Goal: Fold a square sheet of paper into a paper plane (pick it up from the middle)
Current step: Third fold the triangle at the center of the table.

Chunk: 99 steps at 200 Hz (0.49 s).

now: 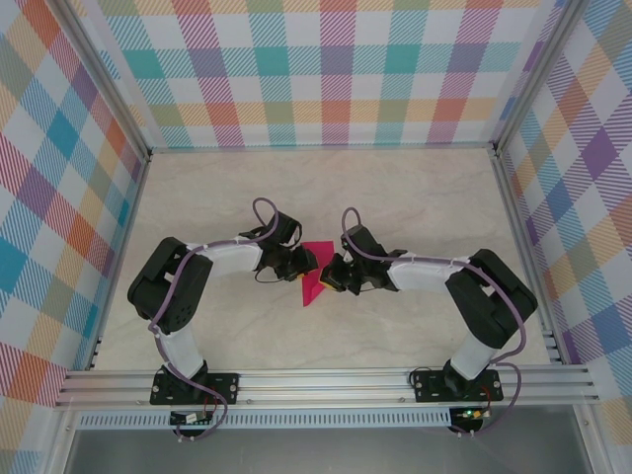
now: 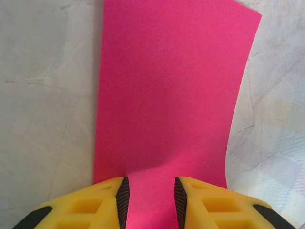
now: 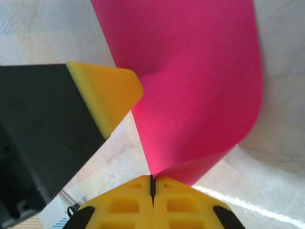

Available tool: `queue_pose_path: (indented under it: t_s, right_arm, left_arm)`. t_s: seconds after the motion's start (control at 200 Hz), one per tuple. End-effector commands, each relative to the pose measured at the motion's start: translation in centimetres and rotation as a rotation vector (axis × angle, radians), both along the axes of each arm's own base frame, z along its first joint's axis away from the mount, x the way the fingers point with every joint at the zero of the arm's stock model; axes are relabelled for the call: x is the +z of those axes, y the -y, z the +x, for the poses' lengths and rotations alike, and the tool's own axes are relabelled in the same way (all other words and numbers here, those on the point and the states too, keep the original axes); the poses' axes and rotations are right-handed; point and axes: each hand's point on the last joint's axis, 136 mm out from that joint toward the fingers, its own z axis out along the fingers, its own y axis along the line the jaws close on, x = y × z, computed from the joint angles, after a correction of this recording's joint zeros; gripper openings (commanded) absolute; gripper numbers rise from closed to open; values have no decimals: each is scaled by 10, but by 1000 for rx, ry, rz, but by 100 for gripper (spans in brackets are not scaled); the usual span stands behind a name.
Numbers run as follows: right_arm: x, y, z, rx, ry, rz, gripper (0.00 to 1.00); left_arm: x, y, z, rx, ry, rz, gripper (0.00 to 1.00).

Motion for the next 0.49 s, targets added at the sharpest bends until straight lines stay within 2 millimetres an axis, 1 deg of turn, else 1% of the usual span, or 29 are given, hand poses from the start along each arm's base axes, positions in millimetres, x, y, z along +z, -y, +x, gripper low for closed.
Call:
queue_pose_path:
  t_s: [0.0, 0.065, 0.125, 0.305, 0.49]
  right_arm:
    - [-6, -2, 4, 21, 15, -36, 5]
    - [-9, -3, 6, 20, 11, -44, 5]
    - [-10, -5, 7, 23, 16, -43, 5]
    - [-12, -13, 12, 64, 33, -43, 5]
    - [-12, -19, 13, 104, 40, -31, 6]
  left_arm:
    - [27, -3, 9, 3, 65, 16, 33]
    - [32, -7, 15, 23, 90, 22, 33]
    - [32, -11, 20, 37, 97, 29, 33]
    - [16, -11, 25, 43, 63, 29, 30]
    - [2, -10, 24, 35, 27, 42, 28]
